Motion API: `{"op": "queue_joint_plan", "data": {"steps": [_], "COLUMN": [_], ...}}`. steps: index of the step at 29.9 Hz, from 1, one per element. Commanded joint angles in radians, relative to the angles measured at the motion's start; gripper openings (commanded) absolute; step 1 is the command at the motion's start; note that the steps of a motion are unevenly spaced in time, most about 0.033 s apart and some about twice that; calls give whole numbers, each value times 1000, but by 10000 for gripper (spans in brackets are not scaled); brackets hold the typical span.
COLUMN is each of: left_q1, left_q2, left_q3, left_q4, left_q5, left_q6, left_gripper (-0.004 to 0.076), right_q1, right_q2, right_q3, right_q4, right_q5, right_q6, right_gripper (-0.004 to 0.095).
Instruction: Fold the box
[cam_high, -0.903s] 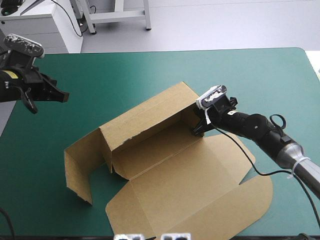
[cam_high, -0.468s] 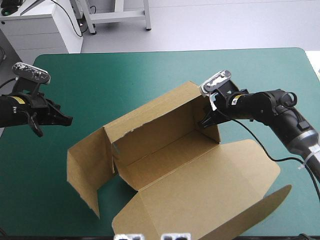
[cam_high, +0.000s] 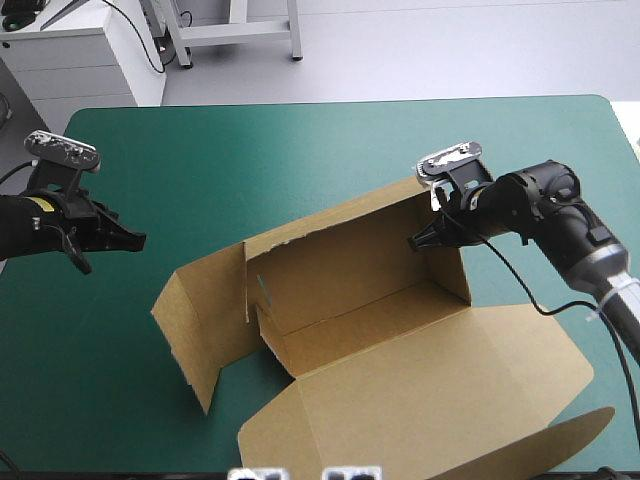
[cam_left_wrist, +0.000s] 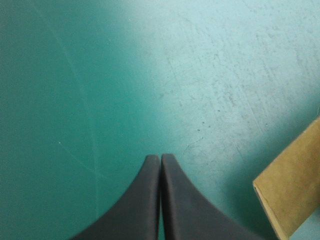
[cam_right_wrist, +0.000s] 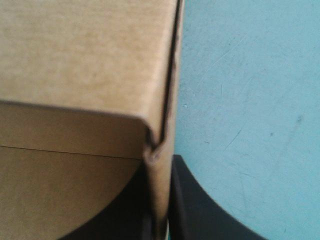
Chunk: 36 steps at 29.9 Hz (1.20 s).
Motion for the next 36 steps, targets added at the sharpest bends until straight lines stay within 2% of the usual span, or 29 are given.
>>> {"op": "queue_joint_plan", "data": {"steps": [1,10,13,16,20,22,25,31,36], "left_q1": [1,1,1,1,1,1,1,1,1], "left_q2": [-22,-22,-22,-22,-22,-22,-22,-22,-22], "left_q3": [-27,-27,-27,-27,-27,-27,-27,-27,-27], "left_q4": [-20,-27,-27,-29,-31,-31,-31,-44,-67], "left_q5": [-55,-55,-55,-57,-57,-57,-62,-96,-94], "left_q6": [-11,-11,-11,-11,-11,-11,-11,-11,-11], "left_gripper": [-9,-9,-9,-9,-9,-9,-9,-9,-9], "right_q1": [-3,-3,-3,-3,-3,-3,-3,-3,-3], "right_q2": [28,153,178,203,212,210,210,222,228], "right_q3": [-31,-31,-50,-81,-131,-174,-267,-402,-406], "right_q4": [17,20,18,18,18,18,-3,-59,-64], "right_q5": [-42,-186,-183,-169,-185,-163,-53,237,234], "right_q6": [34,95,103,103,103,103,75,-11,-12], "right_gripper": [-20,-18,35,220,597,699,696,691,691]}}
